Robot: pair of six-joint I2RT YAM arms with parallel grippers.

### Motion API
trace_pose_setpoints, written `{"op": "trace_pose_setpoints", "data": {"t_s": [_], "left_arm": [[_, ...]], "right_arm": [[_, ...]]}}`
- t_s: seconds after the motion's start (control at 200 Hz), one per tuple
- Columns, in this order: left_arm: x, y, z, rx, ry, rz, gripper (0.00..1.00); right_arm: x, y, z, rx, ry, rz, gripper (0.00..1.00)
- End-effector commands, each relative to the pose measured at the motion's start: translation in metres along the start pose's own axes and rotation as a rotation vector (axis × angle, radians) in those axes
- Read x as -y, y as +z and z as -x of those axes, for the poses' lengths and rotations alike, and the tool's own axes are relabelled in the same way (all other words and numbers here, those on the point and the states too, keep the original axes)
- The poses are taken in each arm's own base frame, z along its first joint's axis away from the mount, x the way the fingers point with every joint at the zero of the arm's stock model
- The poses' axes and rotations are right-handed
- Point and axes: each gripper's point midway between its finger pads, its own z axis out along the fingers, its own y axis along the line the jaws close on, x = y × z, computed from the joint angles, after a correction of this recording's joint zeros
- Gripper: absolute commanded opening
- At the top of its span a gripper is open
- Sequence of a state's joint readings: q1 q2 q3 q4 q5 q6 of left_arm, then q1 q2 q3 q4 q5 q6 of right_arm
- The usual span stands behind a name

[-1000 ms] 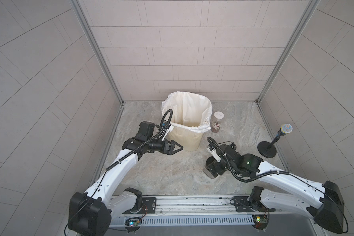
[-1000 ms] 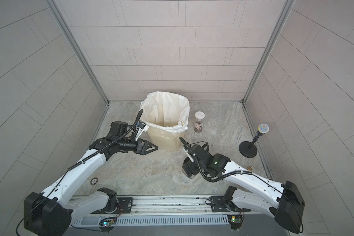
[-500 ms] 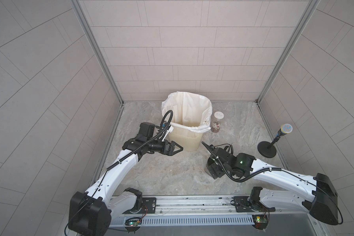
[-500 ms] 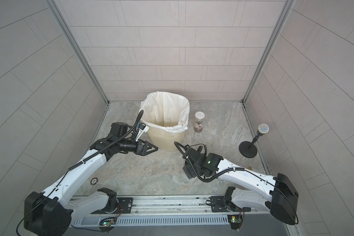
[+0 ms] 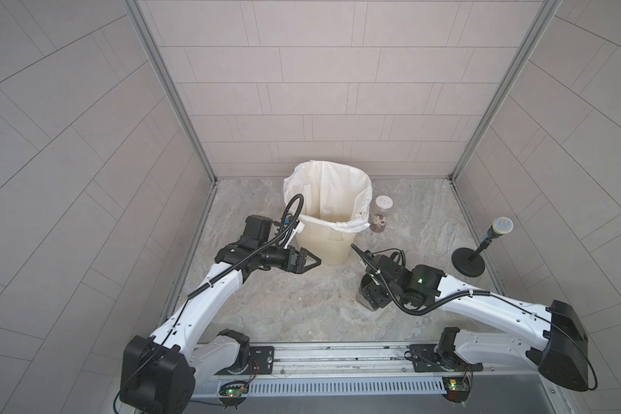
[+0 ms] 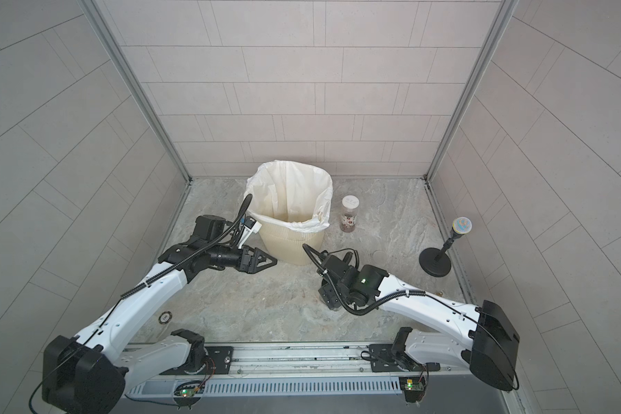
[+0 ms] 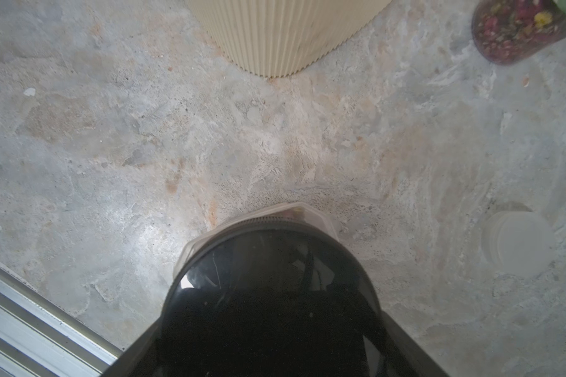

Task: Empty the moldy dried flower tea in the jars
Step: Adjust the jar at the center of the board, then unscrew the lid from the jar.

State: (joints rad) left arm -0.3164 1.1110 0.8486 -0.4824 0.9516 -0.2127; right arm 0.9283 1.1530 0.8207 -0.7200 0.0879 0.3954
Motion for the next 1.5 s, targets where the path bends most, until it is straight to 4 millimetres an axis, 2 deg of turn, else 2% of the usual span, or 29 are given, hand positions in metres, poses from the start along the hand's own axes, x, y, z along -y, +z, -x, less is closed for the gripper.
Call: {"op": "trace_pose_setpoints", "data": {"t_s": [0.0, 0.135, 0.27, 0.45, 0.605, 0.74, 0.871, 0.981, 1.311, 1.496], "left_arm": [[0.001, -0.001, 0.001, 0.006, 0.006, -0.008, 0.93], [0.009, -0.001, -0.001, -0.004, 0.026, -0.045, 0.94], [0.019, 0.002, -0.004, -0.017, 0.093, -0.057, 0.94], [0.054, 0.003, -0.008, -0.025, 0.214, -0.162, 0.94], [0.073, -0.003, -0.003, 0.067, 0.32, -0.208, 0.95], [0.077, -0.004, -0.004, 0.11, 0.388, -0.2, 0.97], [0.073, 0.0, -0.004, 0.102, 0.39, -0.189, 0.98], [0.076, 0.003, -0.007, 0.086, 0.403, -0.213, 0.98], [0.108, -0.004, -0.015, 0.081, 0.423, -0.388, 0.99], [0.102, 0.0, -0.024, 0.038, 0.387, -0.392, 0.99]], "right_arm": [[-0.003, -0.006, -0.001, -0.01, -0.013, 0.031, 0.77], [-0.016, -0.028, 0.016, 0.07, -0.047, 0.14, 0.75], [-0.037, -0.055, 0.041, 0.205, -0.034, 0.333, 0.74], [-0.052, -0.085, 0.068, 0.334, 0.01, 0.534, 0.72], [-0.059, -0.107, 0.086, 0.42, 0.037, 0.672, 0.71], [-0.07, -0.126, 0.098, 0.47, 0.041, 0.792, 0.7], [-0.081, -0.141, 0.105, 0.493, 0.034, 0.896, 0.69], [-0.085, -0.148, 0.109, 0.509, 0.031, 0.935, 0.69], [-0.086, -0.154, 0.12, 0.529, 0.041, 0.991, 0.67], [-0.085, -0.157, 0.12, 0.528, 0.041, 1.014, 0.66]]}}
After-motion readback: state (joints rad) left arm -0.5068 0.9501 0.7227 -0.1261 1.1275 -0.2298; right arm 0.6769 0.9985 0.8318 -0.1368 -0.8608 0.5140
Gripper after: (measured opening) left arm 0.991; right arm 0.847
